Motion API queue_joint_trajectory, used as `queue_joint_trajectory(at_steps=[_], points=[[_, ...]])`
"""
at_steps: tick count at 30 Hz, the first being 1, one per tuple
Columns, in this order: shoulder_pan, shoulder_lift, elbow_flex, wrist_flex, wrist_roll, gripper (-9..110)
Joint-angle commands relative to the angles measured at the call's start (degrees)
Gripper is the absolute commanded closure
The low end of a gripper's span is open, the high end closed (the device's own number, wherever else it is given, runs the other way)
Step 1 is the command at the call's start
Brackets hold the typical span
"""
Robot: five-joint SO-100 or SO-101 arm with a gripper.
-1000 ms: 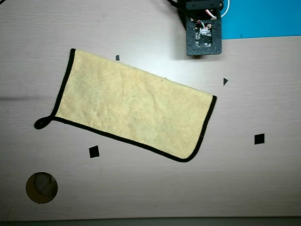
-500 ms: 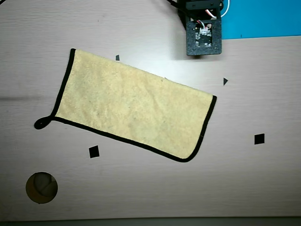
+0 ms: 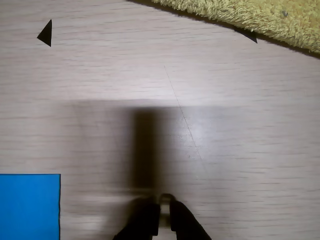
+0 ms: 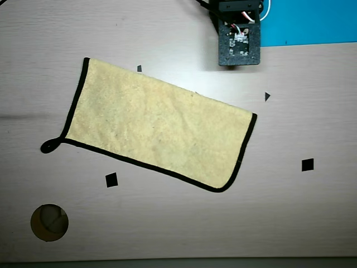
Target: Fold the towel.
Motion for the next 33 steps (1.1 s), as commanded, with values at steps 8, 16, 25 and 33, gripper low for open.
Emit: queue_joint_trajectory(at_steps=[8,16,25,33], points=[[3.0,-2.4,2.2,-2.2,10.5,101],[25.6,-32.6,-18.1,-19.6,34.4,96],[42.5,-67.7,-45.8,-27.9,57.3,88],[51.6,-86.9,-60.9,-33.2,69.3,81]])
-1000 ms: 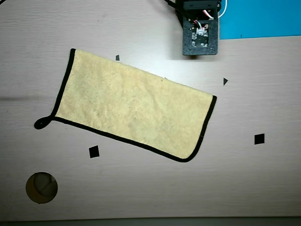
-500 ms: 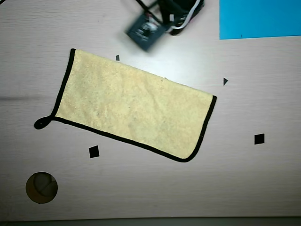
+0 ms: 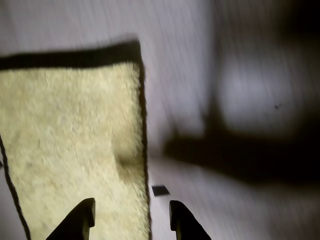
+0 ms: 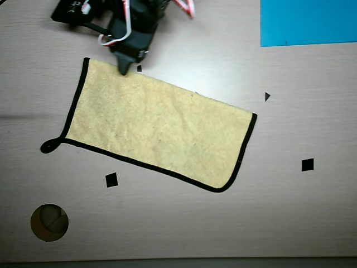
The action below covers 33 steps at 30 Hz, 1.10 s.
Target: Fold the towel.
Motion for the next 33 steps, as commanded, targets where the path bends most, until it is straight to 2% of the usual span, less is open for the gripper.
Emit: queue_joint_trajectory(at_steps=[1,22,33], points=[[3.7,-4.5,-7.1,-2.8,3.9,81],[1.5,-16.7,-5.4,-20.0,11.0,84],[-3.1,-17.8,-4.3,-23.4,11.4,85]])
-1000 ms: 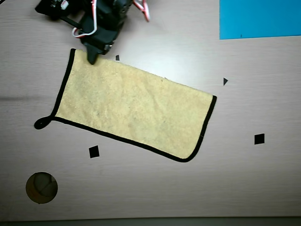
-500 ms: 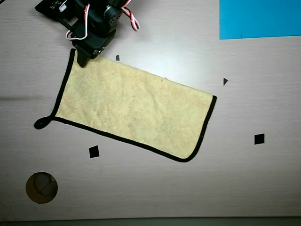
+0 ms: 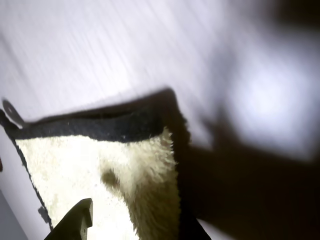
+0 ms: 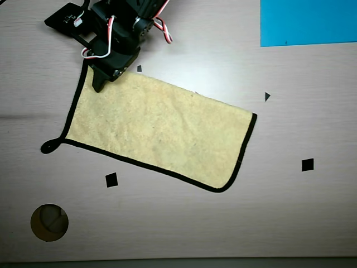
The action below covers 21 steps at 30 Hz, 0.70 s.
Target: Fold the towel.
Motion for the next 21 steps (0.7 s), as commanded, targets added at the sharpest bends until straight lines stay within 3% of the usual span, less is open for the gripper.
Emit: queue_joint_trajectory(at_steps=[1,9,21], points=[[-2.3,-0.1,-0.4,-1.9,-1.4,86],[-1.8,-1.9,-2.9,-6.5,-8.9,101],[-2.8,7.2,-3.0,-6.9,-20.7,101]])
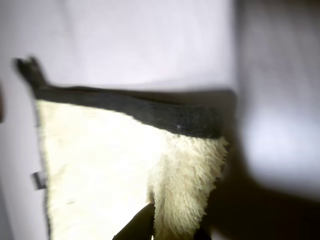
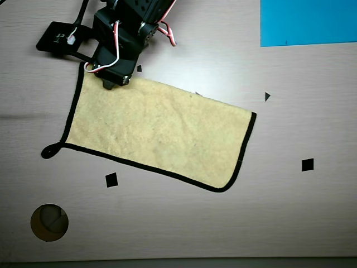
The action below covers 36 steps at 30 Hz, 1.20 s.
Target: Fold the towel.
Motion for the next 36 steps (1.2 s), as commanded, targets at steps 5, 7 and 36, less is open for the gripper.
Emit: queue_joint_trajectory(at_steps=[5,7,36], points=[[-4.0,11.4,-3.2,-0.7,-7.3,101],[-5.4,13.6,-3.3,-0.1,-9.4,101],[-35.3,30.5,7.2,7.4,-41.0,101]])
